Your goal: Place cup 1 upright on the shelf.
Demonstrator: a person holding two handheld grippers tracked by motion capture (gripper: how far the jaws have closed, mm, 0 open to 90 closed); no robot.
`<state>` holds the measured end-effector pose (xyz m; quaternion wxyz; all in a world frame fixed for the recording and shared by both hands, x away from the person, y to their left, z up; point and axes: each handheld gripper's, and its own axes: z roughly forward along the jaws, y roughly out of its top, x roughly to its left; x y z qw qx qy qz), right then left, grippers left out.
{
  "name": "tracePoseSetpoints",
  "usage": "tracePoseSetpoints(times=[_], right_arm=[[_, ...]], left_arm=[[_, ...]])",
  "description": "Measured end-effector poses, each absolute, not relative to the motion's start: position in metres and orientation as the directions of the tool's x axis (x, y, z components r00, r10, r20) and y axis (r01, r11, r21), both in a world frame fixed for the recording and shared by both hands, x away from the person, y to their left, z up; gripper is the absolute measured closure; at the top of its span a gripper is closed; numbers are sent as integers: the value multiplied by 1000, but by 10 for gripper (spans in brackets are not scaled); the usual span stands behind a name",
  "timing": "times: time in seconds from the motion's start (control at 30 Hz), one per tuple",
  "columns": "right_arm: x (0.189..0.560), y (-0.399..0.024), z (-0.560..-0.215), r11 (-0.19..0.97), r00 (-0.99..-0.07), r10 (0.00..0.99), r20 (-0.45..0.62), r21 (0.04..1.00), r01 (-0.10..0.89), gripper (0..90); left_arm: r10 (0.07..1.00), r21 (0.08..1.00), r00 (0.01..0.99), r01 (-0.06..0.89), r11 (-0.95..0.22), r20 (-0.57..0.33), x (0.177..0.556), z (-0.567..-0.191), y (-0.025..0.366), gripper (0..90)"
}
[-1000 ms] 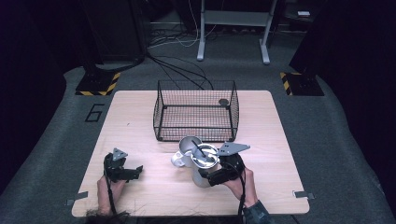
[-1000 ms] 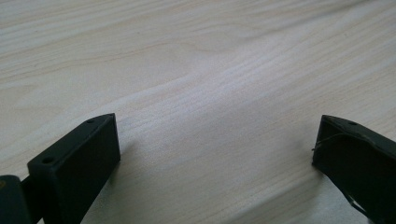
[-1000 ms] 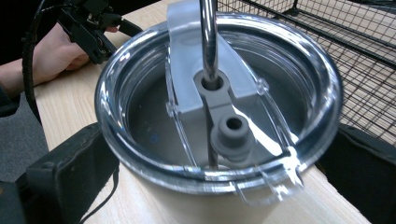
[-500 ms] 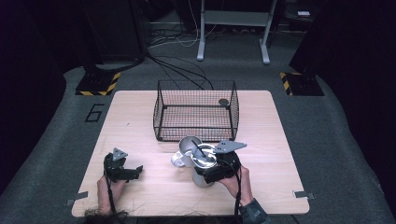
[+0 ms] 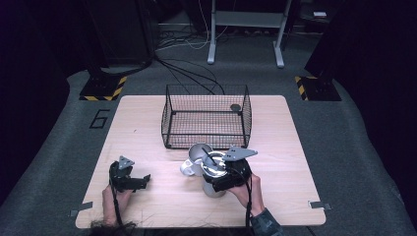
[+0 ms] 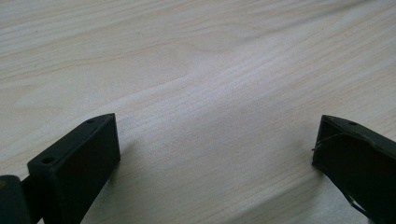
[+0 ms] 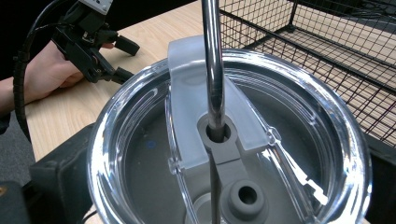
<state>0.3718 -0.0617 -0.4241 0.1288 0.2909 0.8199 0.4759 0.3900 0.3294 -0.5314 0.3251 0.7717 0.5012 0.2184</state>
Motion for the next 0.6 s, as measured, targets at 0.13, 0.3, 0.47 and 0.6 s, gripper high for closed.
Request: tracePoseSetpoints(times=[0.13, 0.3, 0.47, 0.6], right_arm=[[372, -61, -425, 378, -799, 599, 63, 857, 351, 9], [373, -61, -425, 380, -799, 598, 64, 855, 353, 9], [373, -60, -425, 380, -798, 599, 64, 854, 354, 11], [372, -60, -425, 381, -794, 605, 62, 853, 357, 15]], left_arm=[[915, 720, 402, 632, -287, 12, 390, -531, 329, 5], [914, 715, 405, 636, -291, 11, 390, -531, 330, 5], [916, 721, 402, 631, -286, 11, 390, -531, 329, 5], [914, 716, 404, 635, -289, 11, 390, -531, 330, 5]])
